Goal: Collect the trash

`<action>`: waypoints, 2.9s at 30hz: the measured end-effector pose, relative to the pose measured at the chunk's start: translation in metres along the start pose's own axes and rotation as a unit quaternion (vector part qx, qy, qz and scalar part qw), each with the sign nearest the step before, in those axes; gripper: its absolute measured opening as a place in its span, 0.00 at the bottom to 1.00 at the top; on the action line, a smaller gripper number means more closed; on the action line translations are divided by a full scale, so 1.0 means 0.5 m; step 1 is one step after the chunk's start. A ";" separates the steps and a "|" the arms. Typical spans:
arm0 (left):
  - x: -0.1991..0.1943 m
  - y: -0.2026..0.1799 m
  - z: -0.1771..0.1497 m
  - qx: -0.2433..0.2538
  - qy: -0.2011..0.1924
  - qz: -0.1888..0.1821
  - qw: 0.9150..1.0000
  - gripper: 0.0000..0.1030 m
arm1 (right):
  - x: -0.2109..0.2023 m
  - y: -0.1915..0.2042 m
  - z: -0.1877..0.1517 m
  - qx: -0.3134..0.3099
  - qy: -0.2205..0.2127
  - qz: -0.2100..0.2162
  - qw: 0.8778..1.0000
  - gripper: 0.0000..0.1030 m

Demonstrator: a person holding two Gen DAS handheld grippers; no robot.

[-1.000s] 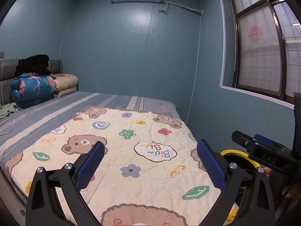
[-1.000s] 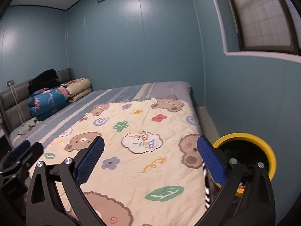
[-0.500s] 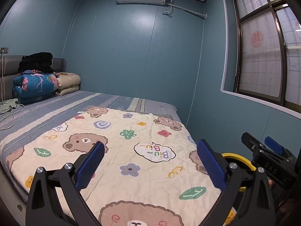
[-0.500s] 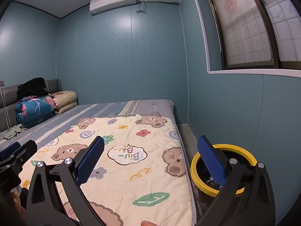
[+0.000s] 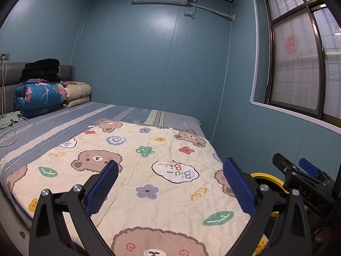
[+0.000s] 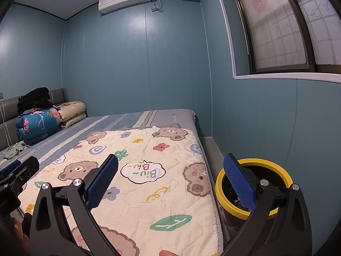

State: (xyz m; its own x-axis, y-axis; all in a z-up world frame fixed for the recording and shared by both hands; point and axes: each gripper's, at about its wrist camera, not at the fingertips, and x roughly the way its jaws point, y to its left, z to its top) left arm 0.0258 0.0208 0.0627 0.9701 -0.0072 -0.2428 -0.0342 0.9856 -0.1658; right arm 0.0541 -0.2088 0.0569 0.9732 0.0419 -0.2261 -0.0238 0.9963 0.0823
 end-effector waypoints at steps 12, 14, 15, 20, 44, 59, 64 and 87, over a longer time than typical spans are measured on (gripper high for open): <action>-0.001 0.001 0.003 0.000 0.003 0.001 1.000 0.92 | 0.004 -0.010 -0.003 0.009 0.006 -0.001 1.000 0.92; 0.000 0.001 0.003 0.001 0.003 0.002 1.000 0.92 | 0.005 -0.011 -0.004 0.009 0.007 -0.001 1.000 0.92; 0.001 0.001 0.002 0.001 0.003 0.002 1.000 0.92 | 0.005 -0.011 -0.004 0.009 0.007 -0.001 1.000 0.92; 0.002 0.002 0.001 0.001 0.004 0.000 1.000 0.92 | 0.008 -0.010 -0.007 0.011 0.012 -0.001 1.000 0.92; 0.005 -0.003 -0.003 0.003 0.009 -0.002 1.000 0.92 | 0.020 -0.016 -0.013 0.020 0.023 -0.001 1.000 0.92; 0.010 -0.005 -0.006 0.006 0.011 -0.004 1.000 0.92 | 0.024 -0.021 -0.017 0.024 0.026 -0.002 0.999 0.92; 0.010 -0.004 -0.007 0.004 0.012 -0.008 1.000 0.92 | 0.024 -0.021 -0.018 0.024 0.026 -0.003 0.999 0.92; 0.012 -0.009 -0.010 0.004 0.017 -0.012 1.000 0.92 | 0.023 -0.016 -0.029 0.028 0.030 -0.004 0.999 0.92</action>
State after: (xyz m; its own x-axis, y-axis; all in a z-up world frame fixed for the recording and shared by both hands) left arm 0.0306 0.0155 0.0570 0.9619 -0.0355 -0.2711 -0.0099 0.9863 -0.1644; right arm 0.0622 -0.2151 0.0394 0.9575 0.0402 -0.2856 -0.0015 0.9909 0.1345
